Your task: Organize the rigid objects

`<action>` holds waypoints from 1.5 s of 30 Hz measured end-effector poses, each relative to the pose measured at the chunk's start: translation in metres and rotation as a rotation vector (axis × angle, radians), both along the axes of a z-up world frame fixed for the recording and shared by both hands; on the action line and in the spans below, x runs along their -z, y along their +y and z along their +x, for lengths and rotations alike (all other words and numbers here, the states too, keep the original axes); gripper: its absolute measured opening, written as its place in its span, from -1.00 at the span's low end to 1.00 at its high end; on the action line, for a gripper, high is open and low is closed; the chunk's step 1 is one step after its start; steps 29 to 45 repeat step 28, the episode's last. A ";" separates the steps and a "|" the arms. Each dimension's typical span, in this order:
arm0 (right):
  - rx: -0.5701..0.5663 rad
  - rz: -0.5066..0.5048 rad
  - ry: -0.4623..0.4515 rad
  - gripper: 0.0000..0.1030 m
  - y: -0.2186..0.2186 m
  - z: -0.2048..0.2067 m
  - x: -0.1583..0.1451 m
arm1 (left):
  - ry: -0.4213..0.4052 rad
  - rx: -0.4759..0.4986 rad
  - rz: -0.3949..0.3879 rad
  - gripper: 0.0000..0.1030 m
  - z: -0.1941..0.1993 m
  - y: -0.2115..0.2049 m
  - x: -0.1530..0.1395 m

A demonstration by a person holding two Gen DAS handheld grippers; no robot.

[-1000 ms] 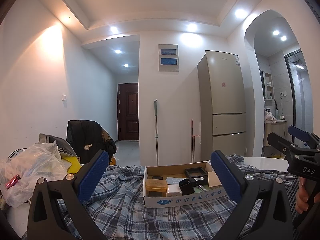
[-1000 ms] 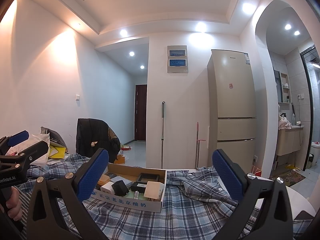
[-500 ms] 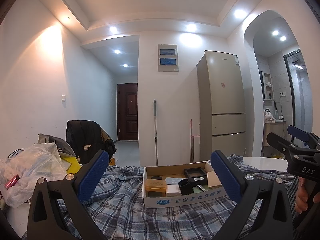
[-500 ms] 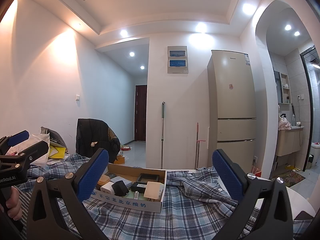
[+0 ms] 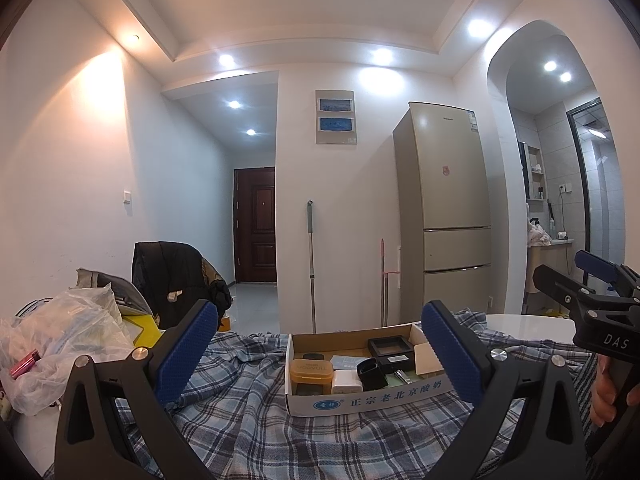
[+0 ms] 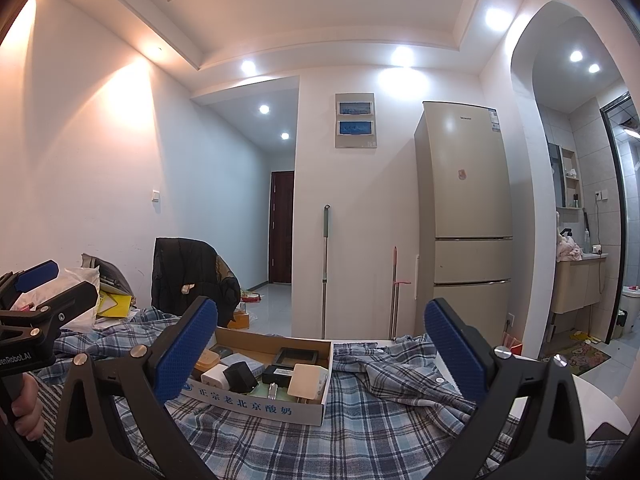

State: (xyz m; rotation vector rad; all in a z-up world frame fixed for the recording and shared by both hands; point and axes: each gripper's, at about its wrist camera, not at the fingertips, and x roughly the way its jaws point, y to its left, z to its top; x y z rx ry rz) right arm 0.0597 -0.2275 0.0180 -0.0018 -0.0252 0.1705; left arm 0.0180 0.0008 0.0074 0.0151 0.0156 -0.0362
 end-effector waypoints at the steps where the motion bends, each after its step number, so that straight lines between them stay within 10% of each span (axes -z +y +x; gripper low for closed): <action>1: 0.000 0.000 0.000 1.00 0.000 0.000 0.000 | 0.000 0.000 0.000 1.00 0.000 0.000 0.000; 45: -0.002 -0.005 -0.009 1.00 0.001 0.001 0.000 | 0.000 0.002 0.002 1.00 -0.002 -0.002 -0.002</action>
